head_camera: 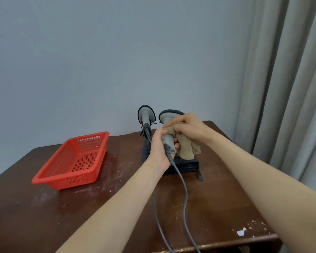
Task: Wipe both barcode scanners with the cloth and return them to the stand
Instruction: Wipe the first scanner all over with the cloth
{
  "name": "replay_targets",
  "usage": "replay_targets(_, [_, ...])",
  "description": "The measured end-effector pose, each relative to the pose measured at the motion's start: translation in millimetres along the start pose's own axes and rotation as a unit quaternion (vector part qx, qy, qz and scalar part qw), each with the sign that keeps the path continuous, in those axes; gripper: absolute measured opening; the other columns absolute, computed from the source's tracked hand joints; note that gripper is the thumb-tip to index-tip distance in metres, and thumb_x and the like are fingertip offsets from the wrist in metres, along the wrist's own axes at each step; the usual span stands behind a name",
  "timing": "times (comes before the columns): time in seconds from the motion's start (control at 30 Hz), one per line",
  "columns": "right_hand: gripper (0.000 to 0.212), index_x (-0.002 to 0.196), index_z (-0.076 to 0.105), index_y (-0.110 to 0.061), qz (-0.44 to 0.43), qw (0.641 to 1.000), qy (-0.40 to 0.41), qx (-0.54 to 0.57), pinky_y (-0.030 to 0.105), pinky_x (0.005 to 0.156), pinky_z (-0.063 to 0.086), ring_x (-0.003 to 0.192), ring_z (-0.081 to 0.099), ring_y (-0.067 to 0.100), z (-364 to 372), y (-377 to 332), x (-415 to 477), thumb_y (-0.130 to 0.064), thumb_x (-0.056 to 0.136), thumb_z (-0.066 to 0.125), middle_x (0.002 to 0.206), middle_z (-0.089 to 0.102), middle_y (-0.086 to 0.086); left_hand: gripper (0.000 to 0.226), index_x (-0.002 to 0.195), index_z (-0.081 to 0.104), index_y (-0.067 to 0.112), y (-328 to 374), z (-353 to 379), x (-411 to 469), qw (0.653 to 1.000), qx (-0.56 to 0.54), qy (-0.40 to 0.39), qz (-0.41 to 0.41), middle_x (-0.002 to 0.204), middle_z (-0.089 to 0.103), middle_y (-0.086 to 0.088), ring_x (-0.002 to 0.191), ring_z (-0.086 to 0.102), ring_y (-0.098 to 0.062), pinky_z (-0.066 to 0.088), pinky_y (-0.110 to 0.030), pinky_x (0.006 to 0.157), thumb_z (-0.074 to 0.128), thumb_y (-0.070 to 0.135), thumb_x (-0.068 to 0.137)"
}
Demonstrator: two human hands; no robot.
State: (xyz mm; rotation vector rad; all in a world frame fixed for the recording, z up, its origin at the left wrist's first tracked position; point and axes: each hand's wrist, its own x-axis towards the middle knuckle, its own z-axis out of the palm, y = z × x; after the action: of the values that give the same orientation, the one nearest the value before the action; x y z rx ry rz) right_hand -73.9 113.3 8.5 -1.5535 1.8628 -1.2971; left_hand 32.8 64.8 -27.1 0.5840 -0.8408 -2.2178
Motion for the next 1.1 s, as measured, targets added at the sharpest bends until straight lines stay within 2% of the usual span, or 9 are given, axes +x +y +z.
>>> replay_targets(0.13, [0.014,0.073,0.071,-0.033,0.065,0.987,0.124,-0.076,0.031,0.079,0.053,0.088,0.062,0.016,-13,12,7,-0.023,0.076,0.062,0.085,0.069,-0.005,0.019,0.101,0.057,0.008,5,-4,1,1.000,0.004,0.027,0.014,0.085,0.055,-0.010,0.056,0.043,-0.014,0.036,-0.020,0.038,0.055,0.025,0.093])
replay_targets(0.27, [0.012,0.084,0.068,-0.028,0.051,0.984,0.158,0.056,0.025,0.070,0.049,0.084,0.061,0.013,-15,14,8,-0.021,0.075,0.066,0.084,0.067,-0.008,0.023,0.102,0.059,0.006,7,-7,4,0.999,-0.009,0.032,0.018,0.092,0.061,-0.013,0.052,0.046,-0.013,0.039,-0.019,0.037,0.053,0.028,0.096])
replay_targets(0.37, [0.012,0.090,0.067,-0.025,0.025,0.986,0.163,0.029,0.016,0.060,0.041,0.078,0.058,0.006,-10,14,9,-0.025,0.078,0.070,0.082,0.064,-0.010,0.033,0.109,0.058,0.005,4,-10,5,0.999,-0.009,0.051,0.000,0.097,0.064,-0.011,0.052,0.052,-0.011,0.043,-0.020,0.039,0.050,0.035,0.096])
replay_targets(0.47, [0.014,0.094,0.070,-0.025,-0.018,0.980,0.199,-0.016,0.015,0.064,0.040,0.087,0.058,0.009,-7,12,10,-0.021,0.082,0.066,0.088,0.065,-0.010,0.035,0.112,0.058,0.006,4,-9,4,0.998,-0.009,0.063,-0.012,0.102,0.064,-0.011,0.059,0.052,-0.012,0.045,-0.020,0.041,0.050,0.036,0.097])
replay_targets(0.57, [0.023,0.101,0.071,-0.028,-0.047,0.979,0.172,-0.096,0.024,0.078,0.041,0.096,0.055,0.013,0,11,14,-0.016,0.085,0.060,0.099,0.060,-0.004,0.027,0.099,0.057,0.005,5,-5,1,0.997,-0.018,0.071,-0.013,0.082,0.059,-0.011,0.060,0.052,-0.015,0.046,-0.019,0.041,0.051,0.032,0.097])
replay_targets(0.67, [0.024,0.100,0.073,-0.029,-0.050,0.983,0.131,-0.120,0.031,0.089,0.047,0.099,0.057,0.015,7,11,14,-0.014,0.088,0.058,0.103,0.057,-0.003,0.025,0.097,0.057,0.006,3,-1,0,0.997,-0.010,0.082,-0.009,0.079,0.059,-0.010,0.059,0.055,-0.015,0.047,-0.021,0.042,0.052,0.031,0.096])
replay_targets(0.83, [0.031,0.077,0.074,-0.032,-0.049,0.997,-0.037,-0.052,0.026,0.081,0.054,0.075,0.064,0.001,4,0,0,-0.005,0.081,0.060,0.084,0.069,-0.018,0.026,0.088,0.062,0.012,3,-4,5,0.997,-0.030,0.066,-0.009,0.070,0.060,-0.004,0.057,0.057,-0.014,0.048,-0.024,0.048,0.049,0.032,0.097])
replay_targets(1.0, [0.026,0.095,0.072,-0.035,-0.015,0.979,0.064,-0.195,0.037,0.089,0.051,0.100,0.061,0.017,1,4,16,-0.020,0.083,0.055,0.105,0.069,-0.004,0.028,0.099,0.059,0.007,-5,-3,4,0.996,0.006,0.083,-0.009,0.073,0.058,-0.009,0.057,0.054,-0.016,0.045,-0.022,0.043,0.049,0.033,0.098])
replay_targets(1.1, [0.024,0.098,0.073,-0.032,-0.020,0.985,0.058,-0.161,0.033,0.088,0.050,0.100,0.061,0.014,1,8,15,-0.019,0.085,0.057,0.105,0.068,-0.006,0.027,0.098,0.059,0.008,-3,-3,5,0.996,0.003,0.085,-0.009,0.075,0.060,-0.009,0.058,0.055,-0.016,0.045,-0.023,0.044,0.048,0.032,0.098])
